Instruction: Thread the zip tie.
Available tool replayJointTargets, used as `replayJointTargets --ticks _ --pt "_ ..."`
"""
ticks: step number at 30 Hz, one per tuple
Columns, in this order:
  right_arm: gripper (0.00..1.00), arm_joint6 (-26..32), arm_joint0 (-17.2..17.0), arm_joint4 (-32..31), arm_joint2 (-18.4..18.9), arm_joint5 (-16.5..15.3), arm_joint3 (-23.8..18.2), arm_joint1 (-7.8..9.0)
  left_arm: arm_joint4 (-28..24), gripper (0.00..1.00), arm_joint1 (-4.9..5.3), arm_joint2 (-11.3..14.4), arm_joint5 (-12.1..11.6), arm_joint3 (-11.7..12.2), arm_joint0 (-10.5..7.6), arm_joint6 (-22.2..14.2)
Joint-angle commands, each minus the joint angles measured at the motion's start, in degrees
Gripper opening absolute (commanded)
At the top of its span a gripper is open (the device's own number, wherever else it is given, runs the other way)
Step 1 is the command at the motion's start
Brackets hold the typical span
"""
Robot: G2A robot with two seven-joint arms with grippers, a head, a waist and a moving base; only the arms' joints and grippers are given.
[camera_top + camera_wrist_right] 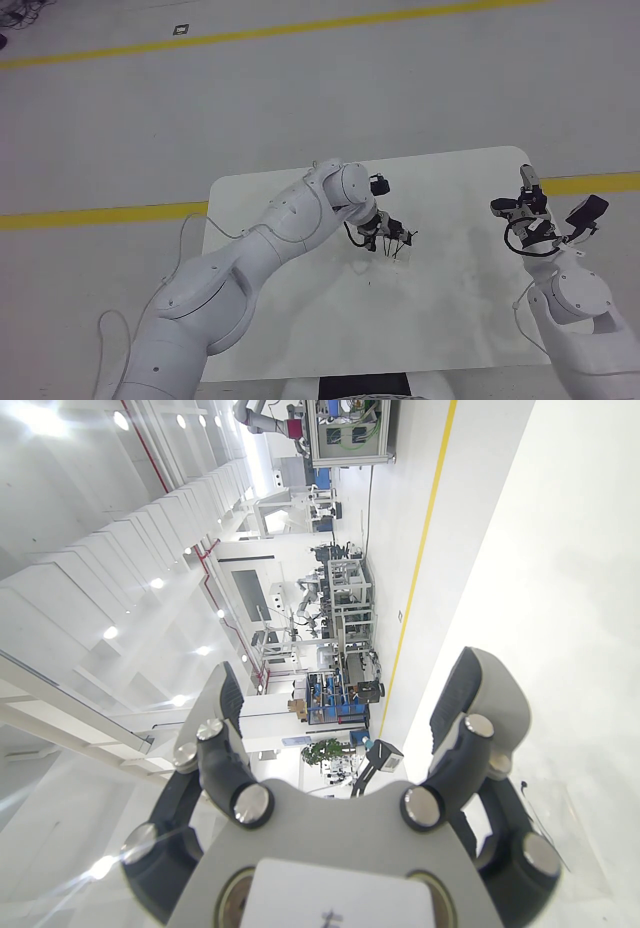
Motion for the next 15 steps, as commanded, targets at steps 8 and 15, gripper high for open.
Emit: replayJointTargets --ticks 8,15 --pt "1.00 0.0 0.0 0.0 0.0 0.0 0.0 0.00 2.8 0.42 -2.37 2.4 0.5 2.3 -1.17 0.2" --pt "1.00 0.0 0.0 0.0 0.0 0.0 0.0 0.00 3.5 0.38 -4.79 3.7 -0.4 6.5 -2.00 -0.4"
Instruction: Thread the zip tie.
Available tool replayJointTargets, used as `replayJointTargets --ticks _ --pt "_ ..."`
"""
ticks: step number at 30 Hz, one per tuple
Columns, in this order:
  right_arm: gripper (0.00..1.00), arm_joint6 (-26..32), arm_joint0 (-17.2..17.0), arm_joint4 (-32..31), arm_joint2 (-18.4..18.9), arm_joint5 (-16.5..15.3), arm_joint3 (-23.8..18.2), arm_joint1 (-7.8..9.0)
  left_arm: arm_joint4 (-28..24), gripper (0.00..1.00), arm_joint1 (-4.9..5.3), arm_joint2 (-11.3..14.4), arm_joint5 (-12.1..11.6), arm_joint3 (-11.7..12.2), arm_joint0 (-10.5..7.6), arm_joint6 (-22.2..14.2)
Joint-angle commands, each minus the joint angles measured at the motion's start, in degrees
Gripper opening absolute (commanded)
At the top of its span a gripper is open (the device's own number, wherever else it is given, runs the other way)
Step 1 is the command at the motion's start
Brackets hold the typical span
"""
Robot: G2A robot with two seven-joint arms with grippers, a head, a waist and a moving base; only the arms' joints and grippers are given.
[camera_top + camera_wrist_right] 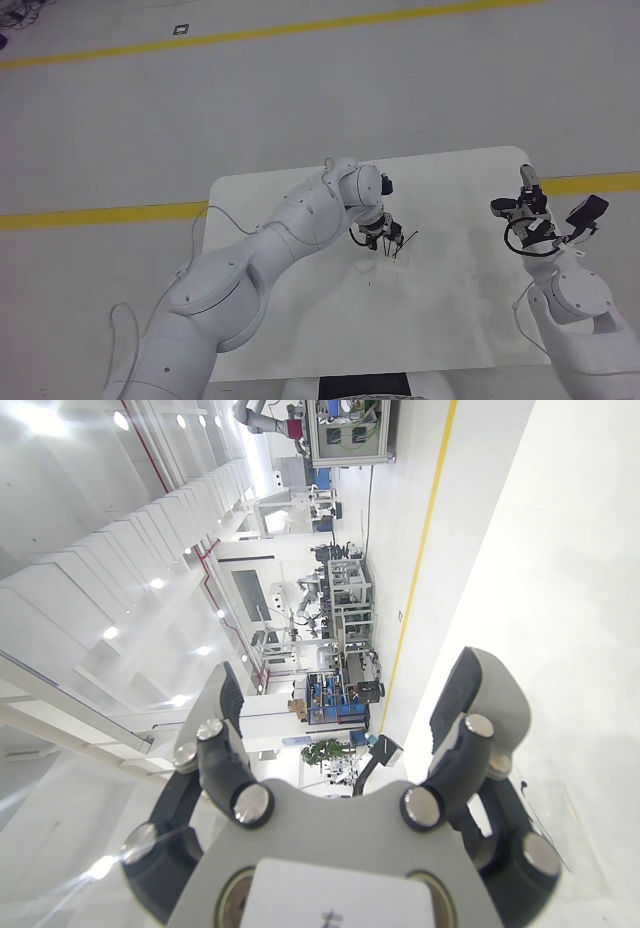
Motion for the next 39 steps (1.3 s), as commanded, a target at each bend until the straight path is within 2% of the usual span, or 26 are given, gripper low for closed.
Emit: replayJointTargets --ticks 1,4,7,8,16,24,30,39 --pt "1.00 0.0 0.0 0.0 0.0 0.0 0.0 0.00 -0.3 0.36 -0.62 0.1 -0.7 1.3 -0.12 0.2" --pt "1.00 0.0 0.0 0.0 0.0 0.0 0.0 0.00 -1.0 0.31 -1.58 -0.1 -1.9 3.1 -0.38 0.5" --pt "1.00 0.0 0.0 0.0 0.0 0.0 0.0 0.00 -1.4 0.20 -2.45 -0.1 -2.9 4.9 -0.69 0.9" --pt "1.00 0.0 0.0 0.0 0.0 0.0 0.0 0.00 -1.3 0.19 -2.71 0.0 -3.0 5.5 -0.78 0.9" --pt "1.00 0.0 0.0 0.0 0.0 0.0 0.0 0.00 -0.8 0.25 -5.14 0.7 -4.8 9.6 -1.32 1.3" --pt "1.00 0.0 0.0 0.0 0.0 0.0 0.0 0.00 0.2 0.21 -7.85 1.7 -6.9 13.9 -1.81 1.3" --pt "1.00 0.0 0.0 0.0 0.0 0.0 0.0 0.00 1.9 0.15 -9.87 2.8 -7.5 16.6 -2.21 1.2" --pt "1.00 0.0 0.0 0.0 0.0 0.0 0.0 0.00 2.5 0.12 -12.37 3.3 -8.8 20.1 -2.18 1.5"
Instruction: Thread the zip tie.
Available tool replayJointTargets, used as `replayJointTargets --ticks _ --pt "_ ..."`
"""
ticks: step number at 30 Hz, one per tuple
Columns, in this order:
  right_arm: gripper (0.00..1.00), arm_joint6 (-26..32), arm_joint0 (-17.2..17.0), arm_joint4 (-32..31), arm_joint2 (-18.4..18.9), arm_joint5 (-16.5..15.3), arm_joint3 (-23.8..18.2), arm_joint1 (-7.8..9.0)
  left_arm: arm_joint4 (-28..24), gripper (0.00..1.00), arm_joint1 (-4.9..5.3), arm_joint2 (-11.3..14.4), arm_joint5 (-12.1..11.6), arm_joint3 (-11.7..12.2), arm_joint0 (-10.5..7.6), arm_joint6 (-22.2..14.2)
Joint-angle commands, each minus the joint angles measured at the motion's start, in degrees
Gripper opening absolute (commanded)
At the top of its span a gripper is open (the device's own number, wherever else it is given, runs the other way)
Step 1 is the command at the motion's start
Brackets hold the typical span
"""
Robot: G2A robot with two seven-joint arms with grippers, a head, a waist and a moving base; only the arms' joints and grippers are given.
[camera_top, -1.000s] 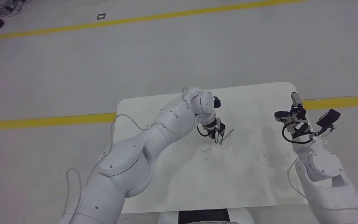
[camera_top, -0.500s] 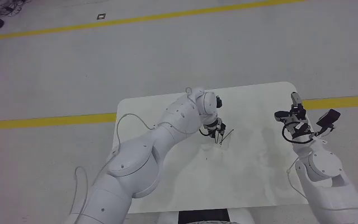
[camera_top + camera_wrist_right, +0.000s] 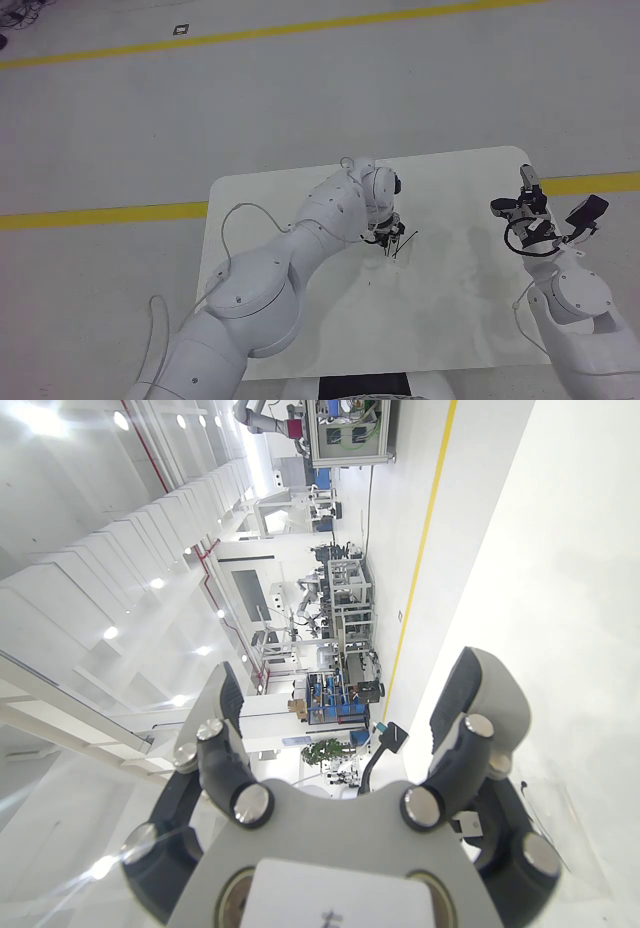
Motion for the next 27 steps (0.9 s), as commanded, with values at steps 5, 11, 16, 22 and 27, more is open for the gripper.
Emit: replayJointTargets --ticks 5,11,16,22,27 --pt "1.00 0.0 0.0 0.0 0.0 0.0 0.0 0.00 3.8 0.14 -1.54 0.3 0.7 1.4 0.43 0.6" --pt "1.00 0.0 0.0 0.0 0.0 0.0 0.0 0.00 6.3 0.14 -3.01 0.3 0.9 2.7 0.87 1.5" --pt "1.00 0.0 0.0 0.0 0.0 0.0 0.0 0.00 6.3 0.13 -3.92 0.3 0.3 4.1 0.76 2.3" --pt "1.00 0.0 0.0 0.0 0.0 0.0 0.0 0.00 6.3 0.08 -4.74 0.3 0.0 5.5 0.82 3.5" --pt "1.00 0.0 0.0 0.0 0.0 0.0 0.0 0.00 5.8 0.05 -5.19 0.1 -0.4 6.5 1.34 4.6"
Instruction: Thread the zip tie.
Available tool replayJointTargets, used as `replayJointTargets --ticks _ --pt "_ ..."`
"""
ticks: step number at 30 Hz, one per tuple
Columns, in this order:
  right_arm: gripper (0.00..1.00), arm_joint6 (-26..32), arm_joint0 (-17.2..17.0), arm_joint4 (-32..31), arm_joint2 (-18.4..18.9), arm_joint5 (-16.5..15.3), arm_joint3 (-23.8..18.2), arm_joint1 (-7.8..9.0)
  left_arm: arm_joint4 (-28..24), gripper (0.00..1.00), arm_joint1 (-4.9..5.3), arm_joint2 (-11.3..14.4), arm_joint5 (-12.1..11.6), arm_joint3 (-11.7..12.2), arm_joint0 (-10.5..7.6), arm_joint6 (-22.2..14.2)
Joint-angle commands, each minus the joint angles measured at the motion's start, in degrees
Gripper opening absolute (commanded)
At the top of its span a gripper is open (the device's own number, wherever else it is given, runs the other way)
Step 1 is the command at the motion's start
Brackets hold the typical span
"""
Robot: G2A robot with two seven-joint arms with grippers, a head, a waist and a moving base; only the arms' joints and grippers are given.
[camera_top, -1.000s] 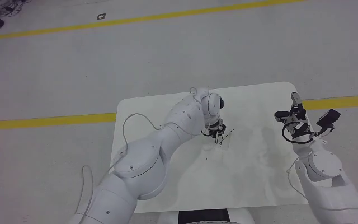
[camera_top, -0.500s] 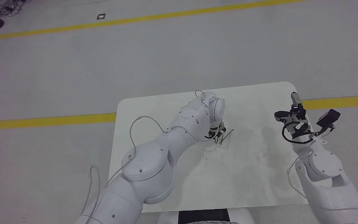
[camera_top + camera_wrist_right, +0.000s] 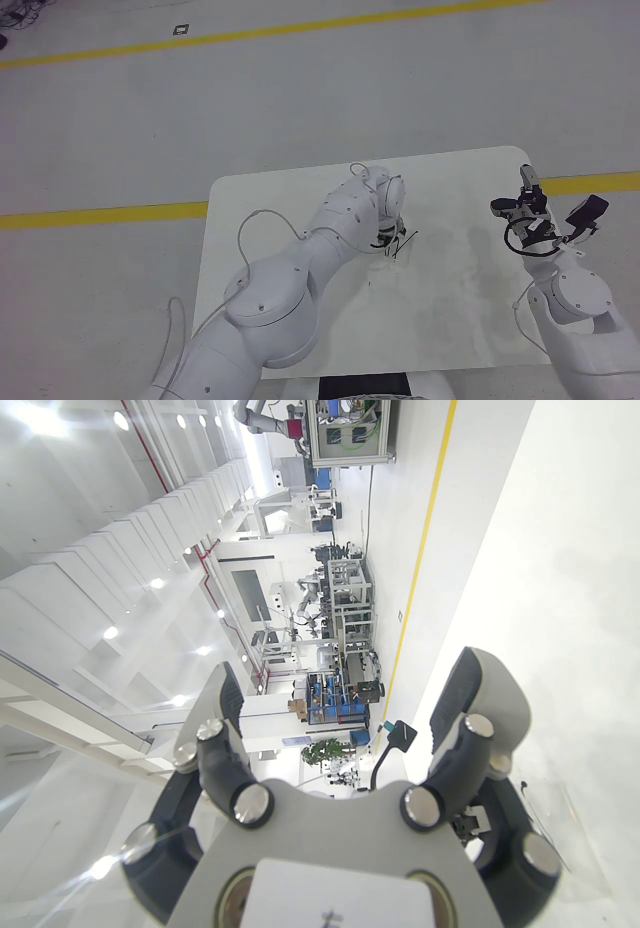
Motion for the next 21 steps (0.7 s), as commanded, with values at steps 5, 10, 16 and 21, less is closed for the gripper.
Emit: replayJointTargets --ticks 5,10,16,21 --pt "1.00 0.0 0.0 0.0 0.0 0.0 0.0 0.00 0.5 0.09 -0.53 0.3 0.4 0.6 0.52 0.6" --pt "1.00 0.0 0.0 0.0 0.0 0.0 0.0 0.00 1.0 0.10 -0.94 0.3 0.7 1.1 0.72 1.2" --pt "1.00 0.0 0.0 0.0 0.0 0.0 0.0 0.00 1.3 0.11 -1.34 0.3 1.1 1.4 0.65 1.4" --pt "1.00 0.0 0.0 0.0 0.0 0.0 0.0 0.00 1.6 0.13 -1.62 0.3 1.3 1.4 0.41 1.4"
